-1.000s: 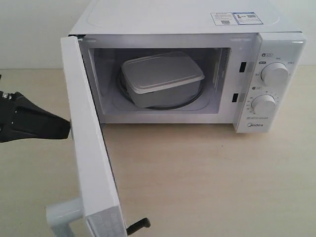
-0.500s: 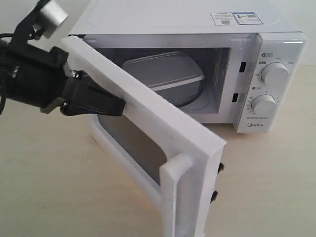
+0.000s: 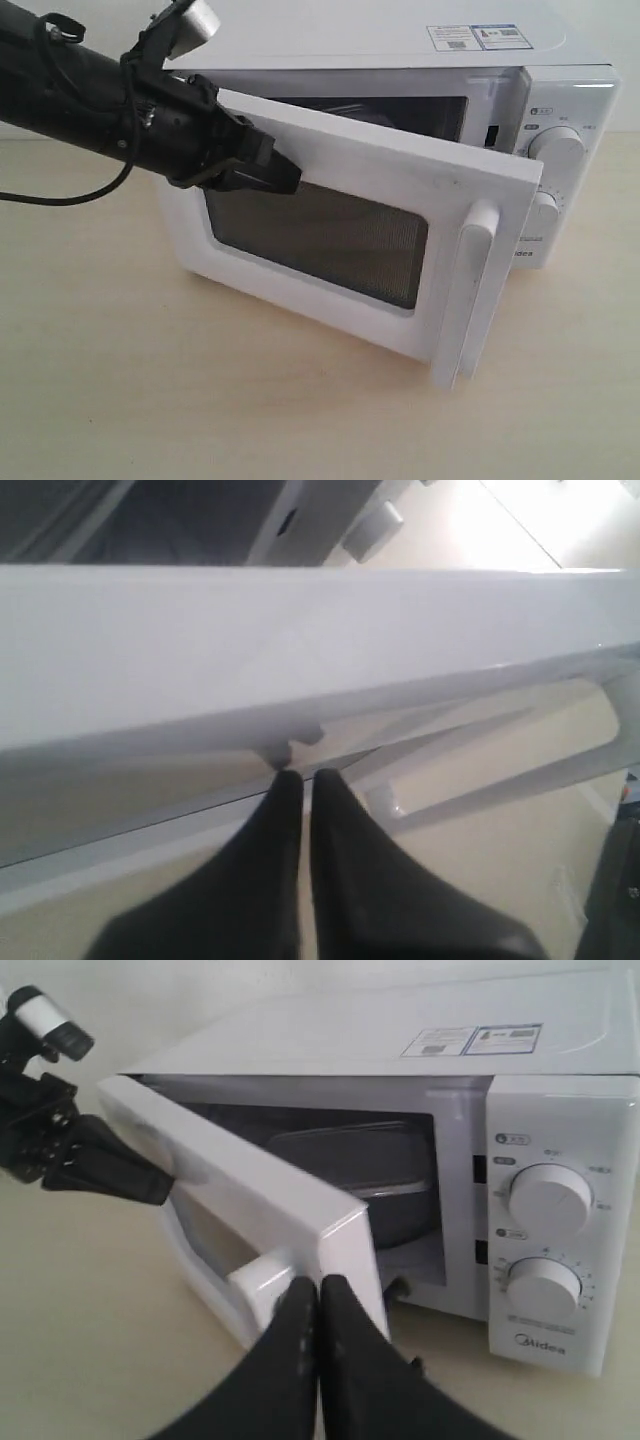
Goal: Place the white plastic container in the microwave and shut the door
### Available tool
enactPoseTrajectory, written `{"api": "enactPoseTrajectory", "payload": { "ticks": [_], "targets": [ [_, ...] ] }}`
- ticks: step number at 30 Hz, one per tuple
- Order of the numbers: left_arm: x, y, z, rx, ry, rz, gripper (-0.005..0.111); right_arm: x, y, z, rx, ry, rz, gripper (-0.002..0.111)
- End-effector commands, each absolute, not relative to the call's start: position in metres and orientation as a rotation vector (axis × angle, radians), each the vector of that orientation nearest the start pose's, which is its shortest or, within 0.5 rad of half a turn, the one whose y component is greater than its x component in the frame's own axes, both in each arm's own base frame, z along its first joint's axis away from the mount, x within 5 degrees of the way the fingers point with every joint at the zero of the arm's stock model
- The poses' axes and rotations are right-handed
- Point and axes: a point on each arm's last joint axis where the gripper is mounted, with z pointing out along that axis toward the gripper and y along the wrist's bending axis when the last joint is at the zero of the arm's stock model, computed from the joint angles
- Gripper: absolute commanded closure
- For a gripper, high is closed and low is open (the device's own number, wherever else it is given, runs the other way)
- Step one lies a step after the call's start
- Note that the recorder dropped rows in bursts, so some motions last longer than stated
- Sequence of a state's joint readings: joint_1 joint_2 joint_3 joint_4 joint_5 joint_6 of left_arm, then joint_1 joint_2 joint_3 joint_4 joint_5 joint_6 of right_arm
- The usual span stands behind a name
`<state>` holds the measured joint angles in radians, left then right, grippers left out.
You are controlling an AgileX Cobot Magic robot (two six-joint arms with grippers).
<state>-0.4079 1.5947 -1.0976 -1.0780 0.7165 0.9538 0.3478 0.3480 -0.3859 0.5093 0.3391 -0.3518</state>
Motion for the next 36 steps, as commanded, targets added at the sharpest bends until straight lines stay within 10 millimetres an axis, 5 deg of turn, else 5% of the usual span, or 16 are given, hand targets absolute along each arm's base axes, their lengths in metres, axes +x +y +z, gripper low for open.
{"api": "enactPoseTrajectory", "payload": {
  "ticks": [1, 10, 25, 36],
  "targets": [
    [0.302, -0.188, 0.272, 0.761, 2.209, -0.885, 0.102, 0.074, 0.047, 0.295, -0.35, 1.736, 0.519, 0.109],
    [0.311, -0.189, 0.275, 0.737, 2.18, -0.841, 0.102, 0.073, 0.056, 0.298, -0.447, 1.687, 0.585, 0.109],
    [0.315, -0.187, 0.276, 0.713, 2.162, -0.798, 0.102, 0.136, 0.096, 0.272, -0.653, 1.742, 0.687, 0.109],
    [0.309, -0.186, 0.283, 0.761, 2.144, -0.796, 0.102, 0.165, 0.107, 0.284, -0.721, 1.729, 0.624, 0.109]
  ]
}}
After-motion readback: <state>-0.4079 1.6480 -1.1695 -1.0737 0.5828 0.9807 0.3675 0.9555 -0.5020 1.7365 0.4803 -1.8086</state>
